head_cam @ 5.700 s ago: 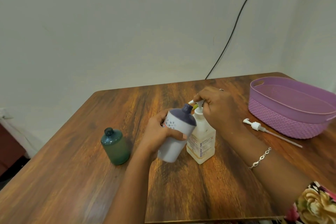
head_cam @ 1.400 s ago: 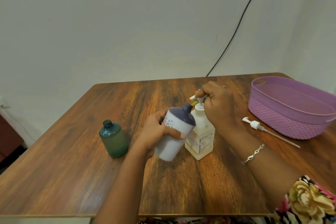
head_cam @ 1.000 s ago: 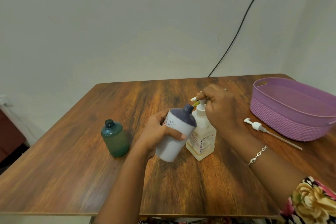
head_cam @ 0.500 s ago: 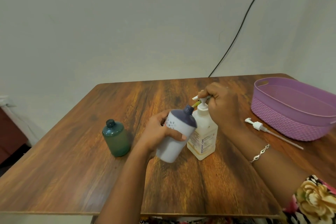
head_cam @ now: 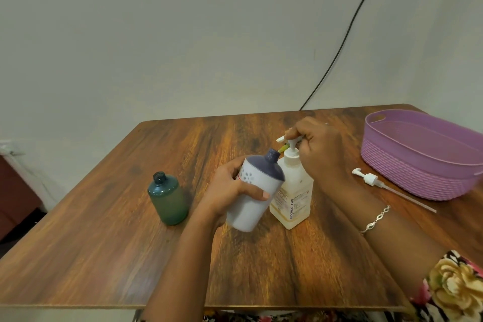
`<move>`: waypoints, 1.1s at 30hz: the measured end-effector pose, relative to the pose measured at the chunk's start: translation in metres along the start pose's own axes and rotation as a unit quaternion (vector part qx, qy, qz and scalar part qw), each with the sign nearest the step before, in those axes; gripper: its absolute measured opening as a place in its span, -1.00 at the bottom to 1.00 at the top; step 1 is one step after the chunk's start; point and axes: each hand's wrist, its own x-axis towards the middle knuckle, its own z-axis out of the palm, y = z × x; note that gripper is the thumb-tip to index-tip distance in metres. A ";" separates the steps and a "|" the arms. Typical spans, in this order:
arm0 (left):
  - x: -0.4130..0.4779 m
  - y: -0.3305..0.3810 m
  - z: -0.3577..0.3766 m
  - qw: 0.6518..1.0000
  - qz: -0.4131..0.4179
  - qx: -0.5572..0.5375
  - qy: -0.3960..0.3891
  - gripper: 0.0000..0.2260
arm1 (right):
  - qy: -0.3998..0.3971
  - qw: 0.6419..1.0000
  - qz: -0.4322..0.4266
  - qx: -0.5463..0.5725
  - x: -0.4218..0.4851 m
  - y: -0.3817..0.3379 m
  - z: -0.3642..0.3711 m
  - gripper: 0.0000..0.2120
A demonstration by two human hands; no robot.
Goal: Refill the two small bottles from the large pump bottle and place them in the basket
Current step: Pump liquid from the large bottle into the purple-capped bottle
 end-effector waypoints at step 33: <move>0.002 -0.004 -0.003 1.000 -0.004 -0.031 -0.002 -0.40 | -0.029 0.993 -0.042 -0.103 -0.002 0.001 0.006 -0.80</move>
